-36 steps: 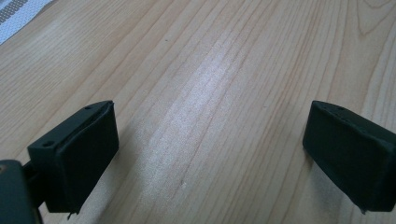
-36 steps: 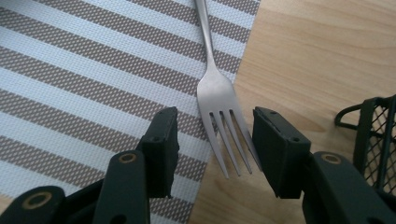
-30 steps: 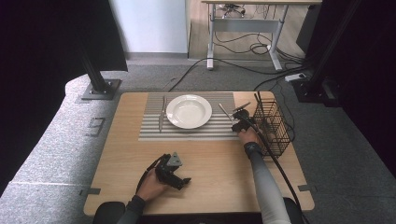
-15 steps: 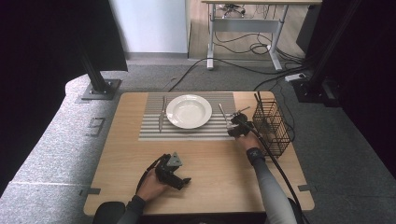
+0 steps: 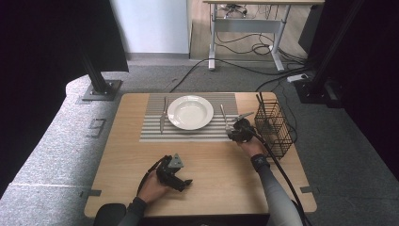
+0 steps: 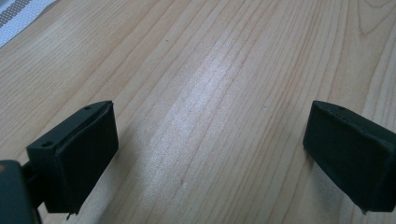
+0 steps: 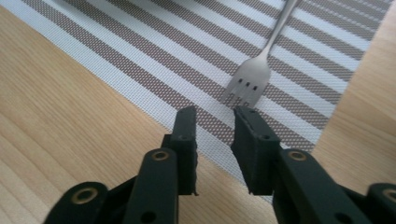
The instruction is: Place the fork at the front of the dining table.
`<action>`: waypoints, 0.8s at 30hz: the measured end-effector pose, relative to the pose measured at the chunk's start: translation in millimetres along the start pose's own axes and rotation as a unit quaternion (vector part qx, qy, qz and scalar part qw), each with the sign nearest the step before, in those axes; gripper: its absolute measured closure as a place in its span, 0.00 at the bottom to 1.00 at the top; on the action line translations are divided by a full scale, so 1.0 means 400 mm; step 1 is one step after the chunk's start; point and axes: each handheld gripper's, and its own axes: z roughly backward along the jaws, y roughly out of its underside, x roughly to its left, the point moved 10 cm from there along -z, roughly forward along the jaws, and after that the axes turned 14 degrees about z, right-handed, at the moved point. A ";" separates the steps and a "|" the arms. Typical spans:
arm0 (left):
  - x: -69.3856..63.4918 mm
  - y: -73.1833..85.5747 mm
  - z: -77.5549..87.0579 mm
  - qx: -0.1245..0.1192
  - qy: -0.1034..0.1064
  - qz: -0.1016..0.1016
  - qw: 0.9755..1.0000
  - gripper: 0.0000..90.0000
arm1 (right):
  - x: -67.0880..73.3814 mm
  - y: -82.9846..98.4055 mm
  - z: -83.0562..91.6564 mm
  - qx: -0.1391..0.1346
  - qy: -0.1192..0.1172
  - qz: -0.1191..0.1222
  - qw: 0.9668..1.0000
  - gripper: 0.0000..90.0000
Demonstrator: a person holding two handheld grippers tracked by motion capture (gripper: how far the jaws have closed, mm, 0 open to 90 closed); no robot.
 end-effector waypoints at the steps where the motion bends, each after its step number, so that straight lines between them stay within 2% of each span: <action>1: 0.000 0.000 0.000 0.000 0.000 0.000 1.000 0.03 | -0.004 0.001 0.001 -0.002 0.005 -0.001 1.000 0.79; 4: 0.000 0.000 0.000 0.000 0.000 0.000 1.000 0.03 | -0.017 0.004 -0.002 0.001 0.021 0.001 1.000 0.80; 9: 0.000 0.000 0.000 0.000 0.000 0.000 1.000 0.03 | -0.020 0.007 -0.022 -0.003 0.009 -0.007 1.000 0.82; 16: 0.000 0.000 0.000 0.001 0.001 0.001 1.000 0.03 | -0.005 -0.007 -0.034 -0.014 -0.002 -0.002 1.000 0.83; 20: 0.000 0.000 0.000 0.001 0.001 0.001 1.000 0.03 | 0.002 -0.018 -0.042 -0.014 0.002 0.011 1.000 0.83; 24: 0.000 0.000 0.000 0.001 0.001 0.001 1.000 0.03 | 0.002 -0.020 -0.049 -0.013 0.006 0.013 1.000 0.83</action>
